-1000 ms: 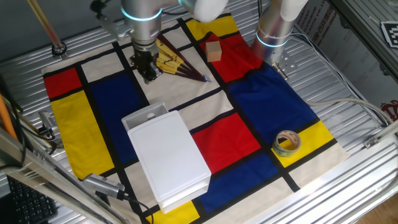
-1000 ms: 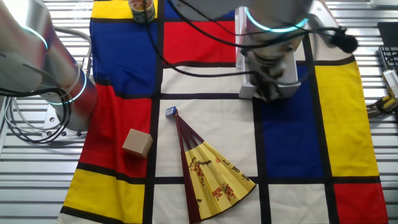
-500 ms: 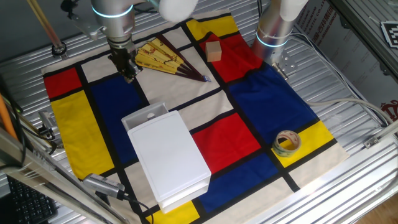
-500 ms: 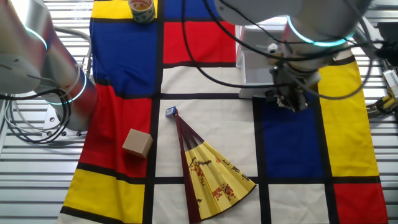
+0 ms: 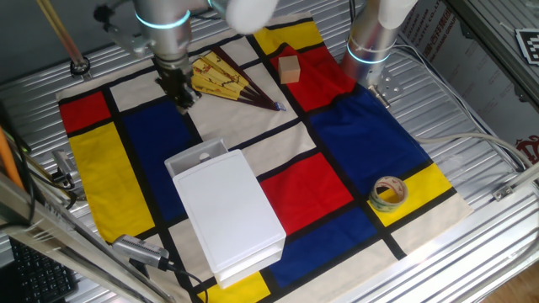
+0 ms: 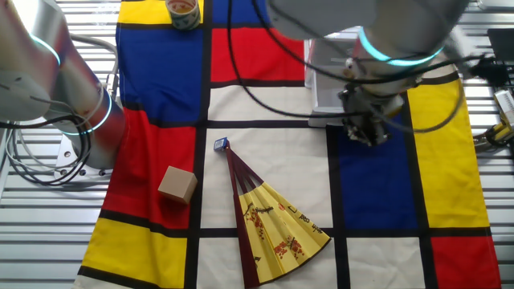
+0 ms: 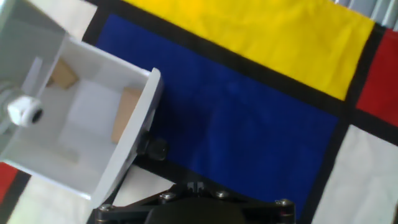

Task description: Grasp the handle and close the drawer

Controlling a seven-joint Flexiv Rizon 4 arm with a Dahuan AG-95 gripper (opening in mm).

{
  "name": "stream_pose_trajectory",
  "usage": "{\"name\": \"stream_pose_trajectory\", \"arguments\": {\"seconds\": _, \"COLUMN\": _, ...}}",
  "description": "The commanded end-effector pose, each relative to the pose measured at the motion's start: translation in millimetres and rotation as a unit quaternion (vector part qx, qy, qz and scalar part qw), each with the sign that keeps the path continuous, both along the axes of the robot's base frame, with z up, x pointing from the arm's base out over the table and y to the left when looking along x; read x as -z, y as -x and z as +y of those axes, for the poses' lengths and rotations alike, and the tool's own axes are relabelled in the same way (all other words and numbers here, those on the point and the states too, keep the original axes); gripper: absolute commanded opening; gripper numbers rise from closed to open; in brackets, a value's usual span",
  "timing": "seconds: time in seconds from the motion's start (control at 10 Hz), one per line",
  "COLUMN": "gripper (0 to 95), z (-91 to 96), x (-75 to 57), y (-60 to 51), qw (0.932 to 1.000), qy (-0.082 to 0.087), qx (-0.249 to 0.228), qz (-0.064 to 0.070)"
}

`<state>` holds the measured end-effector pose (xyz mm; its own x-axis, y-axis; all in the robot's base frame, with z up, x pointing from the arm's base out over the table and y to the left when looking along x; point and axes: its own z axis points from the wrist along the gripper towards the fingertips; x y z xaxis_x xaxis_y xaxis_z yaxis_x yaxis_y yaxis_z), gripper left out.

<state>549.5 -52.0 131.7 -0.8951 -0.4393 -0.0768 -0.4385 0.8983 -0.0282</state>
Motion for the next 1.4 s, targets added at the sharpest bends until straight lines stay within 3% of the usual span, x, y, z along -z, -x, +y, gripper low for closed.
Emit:
{"name": "stream_pose_trajectory", "arguments": {"seconds": 0.1, "gripper": 0.0, "z": 3.9, "x": 12.0, "y": -1.0, "qw": 0.9986, "qy": -0.001, "qx": -0.054, "qz": -0.001}}
{"name": "stream_pose_trajectory", "arguments": {"seconds": 0.3, "gripper": 0.0, "z": 12.1, "x": 18.4, "y": 0.6, "qw": 0.9951, "qy": 0.012, "qx": -0.098, "qz": 0.0}}
{"name": "stream_pose_trajectory", "arguments": {"seconds": 0.4, "gripper": 0.0, "z": 18.7, "x": 22.4, "y": 0.6, "qw": 0.9886, "qy": 0.018, "qx": -0.15, "qz": 0.0}}
{"name": "stream_pose_trajectory", "arguments": {"seconds": 0.5, "gripper": 0.0, "z": 20.1, "x": 23.3, "y": 0.6, "qw": 0.9863, "qy": 0.02, "qx": -0.164, "qz": 0.0}}
{"name": "stream_pose_trajectory", "arguments": {"seconds": 0.7, "gripper": 0.0, "z": 21.5, "x": 24.6, "y": 0.6, "qw": 0.9751, "qy": 0.027, "qx": -0.22, "qz": 0.005}}
{"name": "stream_pose_trajectory", "arguments": {"seconds": 1.1, "gripper": 0.0, "z": 21.5, "x": 25.0, "y": 0.5, "qw": 0.943, "qy": 0.042, "qx": -0.33, "qz": 0.009}}
{"name": "stream_pose_trajectory", "arguments": {"seconds": 1.2, "gripper": 0.0, "z": 21.5, "x": 25.0, "y": 0.2, "qw": 0.9307, "qy": 0.051, "qx": -0.362, "qz": 0.007}}
{"name": "stream_pose_trajectory", "arguments": {"seconds": 1.4, "gripper": 0.0, "z": 21.6, "x": 24.8, "y": -0.6, "qw": 0.9055, "qy": 0.049, "qx": -0.421, "qz": 0.003}}
